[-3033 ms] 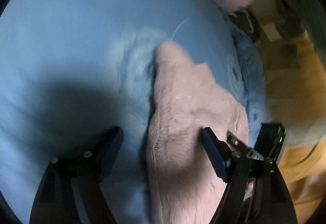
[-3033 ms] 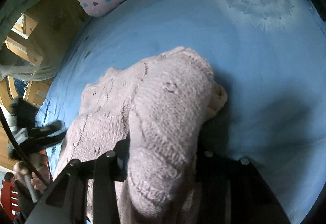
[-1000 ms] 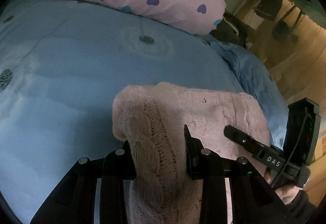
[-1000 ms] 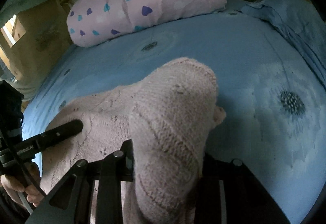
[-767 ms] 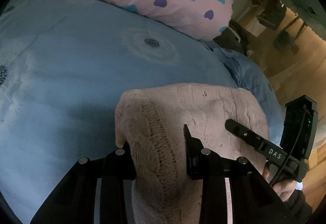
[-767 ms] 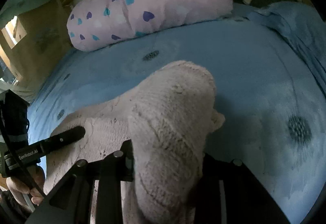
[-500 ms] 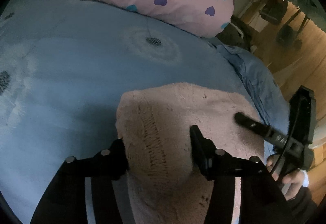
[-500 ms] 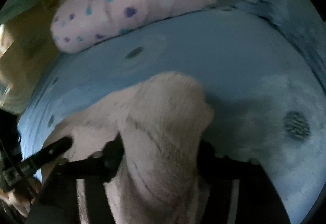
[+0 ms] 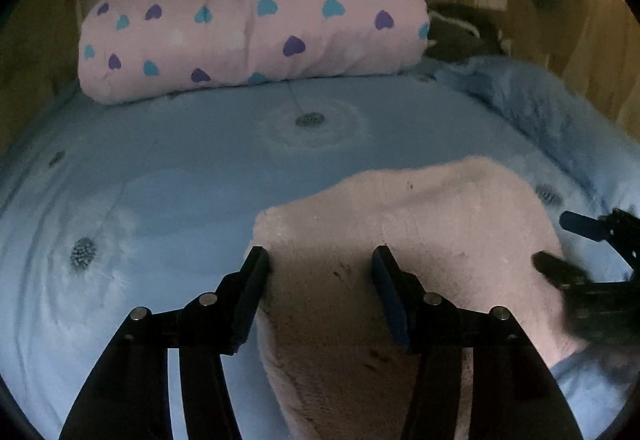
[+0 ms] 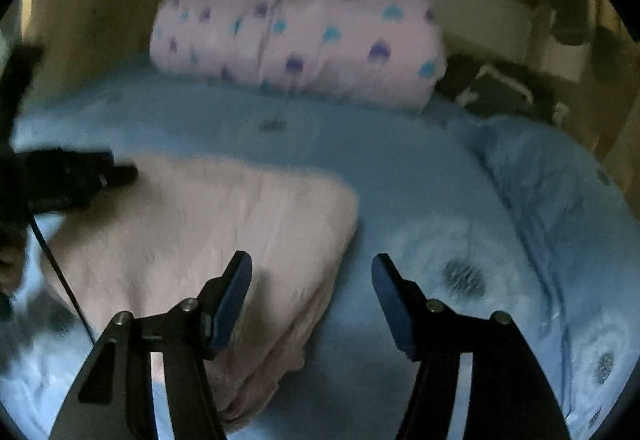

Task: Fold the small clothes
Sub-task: 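Open both tools and release the folded cardigan on the sheet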

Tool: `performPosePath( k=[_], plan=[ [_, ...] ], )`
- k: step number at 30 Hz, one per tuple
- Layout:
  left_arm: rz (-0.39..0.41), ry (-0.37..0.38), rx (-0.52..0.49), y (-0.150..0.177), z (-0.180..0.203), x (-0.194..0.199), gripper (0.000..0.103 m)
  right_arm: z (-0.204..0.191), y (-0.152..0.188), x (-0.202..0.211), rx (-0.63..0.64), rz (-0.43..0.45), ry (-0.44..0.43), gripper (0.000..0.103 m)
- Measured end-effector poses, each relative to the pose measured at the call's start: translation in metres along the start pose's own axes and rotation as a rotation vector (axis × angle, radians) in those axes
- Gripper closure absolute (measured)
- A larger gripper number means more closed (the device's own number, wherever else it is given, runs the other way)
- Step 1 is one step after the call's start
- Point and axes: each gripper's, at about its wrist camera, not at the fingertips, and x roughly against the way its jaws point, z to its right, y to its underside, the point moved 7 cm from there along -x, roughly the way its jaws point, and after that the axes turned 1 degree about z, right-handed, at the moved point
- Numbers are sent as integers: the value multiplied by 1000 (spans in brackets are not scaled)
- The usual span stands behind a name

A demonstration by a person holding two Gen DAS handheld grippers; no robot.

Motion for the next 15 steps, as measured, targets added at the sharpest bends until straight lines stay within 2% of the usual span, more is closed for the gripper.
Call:
performPosePath(
  k=[2, 3, 4, 5, 6, 8, 15],
  plan=[
    [6, -2, -18, 2, 3, -1, 69, 12, 2, -14, 56, -35, 170, 42],
    [5, -8, -18, 1, 4, -1, 69, 20, -2, -13, 42, -42, 209, 42],
    [3, -14, -17, 0, 4, 0, 70, 28, -7, -10, 37, -49, 257, 48],
    [-1, -19, -14, -2, 3, 2, 70, 37, -12, -4, 43, -43, 326, 63],
    [-4, -20, -12, -2, 4, 3, 70, 45, -18, 5, 38, -28, 359, 64],
    [-6, -19, -8, -5, 6, 14, 71, 51, -23, 21, -10, -19, 289, 64],
    [34, -31, -36, -7, 26, 68, 70, 45, -17, 67, -69, -22, 194, 63]
  ],
)
